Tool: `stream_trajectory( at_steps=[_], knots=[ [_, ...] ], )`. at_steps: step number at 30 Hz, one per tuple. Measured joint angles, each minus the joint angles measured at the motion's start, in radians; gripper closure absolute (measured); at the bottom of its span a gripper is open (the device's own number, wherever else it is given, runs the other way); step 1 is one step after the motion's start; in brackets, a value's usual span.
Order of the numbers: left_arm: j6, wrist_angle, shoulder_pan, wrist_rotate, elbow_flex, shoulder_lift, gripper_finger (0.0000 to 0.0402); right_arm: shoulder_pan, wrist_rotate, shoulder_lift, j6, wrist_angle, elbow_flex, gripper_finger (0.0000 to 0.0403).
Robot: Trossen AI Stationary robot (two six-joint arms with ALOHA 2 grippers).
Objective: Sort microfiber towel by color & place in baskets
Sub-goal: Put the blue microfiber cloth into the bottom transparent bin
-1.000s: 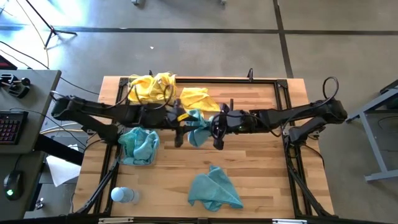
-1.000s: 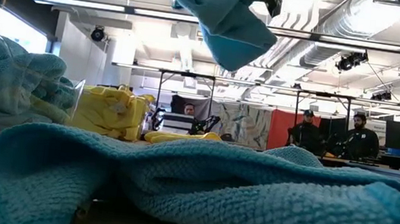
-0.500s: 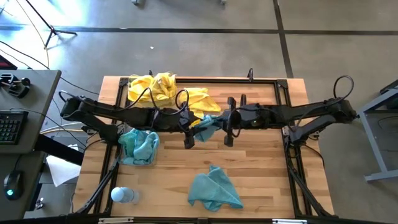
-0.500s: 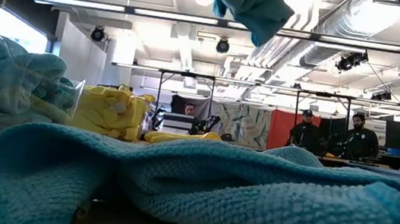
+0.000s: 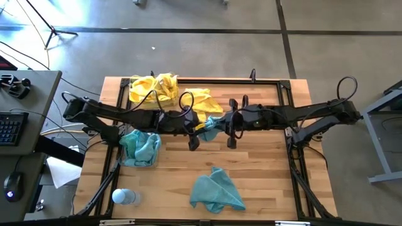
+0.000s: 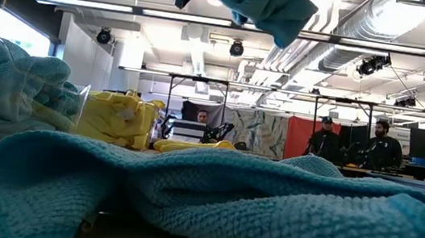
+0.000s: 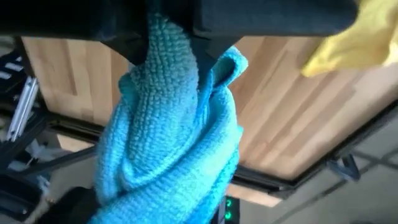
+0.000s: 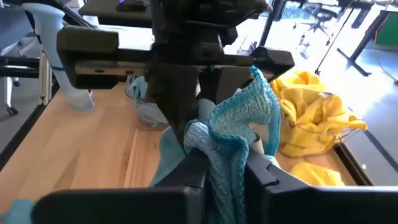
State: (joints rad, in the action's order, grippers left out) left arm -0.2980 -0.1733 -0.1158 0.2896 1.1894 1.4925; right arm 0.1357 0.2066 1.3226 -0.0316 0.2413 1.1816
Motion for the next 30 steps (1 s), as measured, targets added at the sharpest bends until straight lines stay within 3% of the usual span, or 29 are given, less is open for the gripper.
stream_trajectory(
  at_steps=[6, 9, 15, 22, 27, 30],
  knots=[
    [-0.043, -0.039, 0.005, 0.012, -0.002, -0.035, 0.0394, -0.033, -0.005, -0.006, 0.137, 0.060, 0.001, 0.0303],
    [-0.123, -0.162, 0.005, 0.039, 0.004, -0.086, 0.0396, -0.044, -0.004, -0.011, 0.175, 0.094, 0.001, 0.0266],
    [-0.400, -0.686, -0.003, 0.091, 0.133, -0.203, 0.0398, -0.044, -0.001, -0.019, 0.254, 0.209, 0.001, 0.0206],
    [-0.884, -1.409, -0.042, 0.075, 0.377, -0.235, 0.0399, -0.044, -0.001, -0.016, 0.289, 0.259, 0.001, 0.0192],
    [-1.023, -1.393, -0.029, 0.002, 0.331, -0.300, 0.0400, -0.044, 0.000, -0.016, 0.297, 0.259, 0.001, 0.0196],
    [-1.058, -1.374, -0.015, -0.057, 0.211, -0.362, 0.0400, -0.044, 0.000, -0.015, 0.316, 0.266, 0.001, 0.0197]
  ],
)
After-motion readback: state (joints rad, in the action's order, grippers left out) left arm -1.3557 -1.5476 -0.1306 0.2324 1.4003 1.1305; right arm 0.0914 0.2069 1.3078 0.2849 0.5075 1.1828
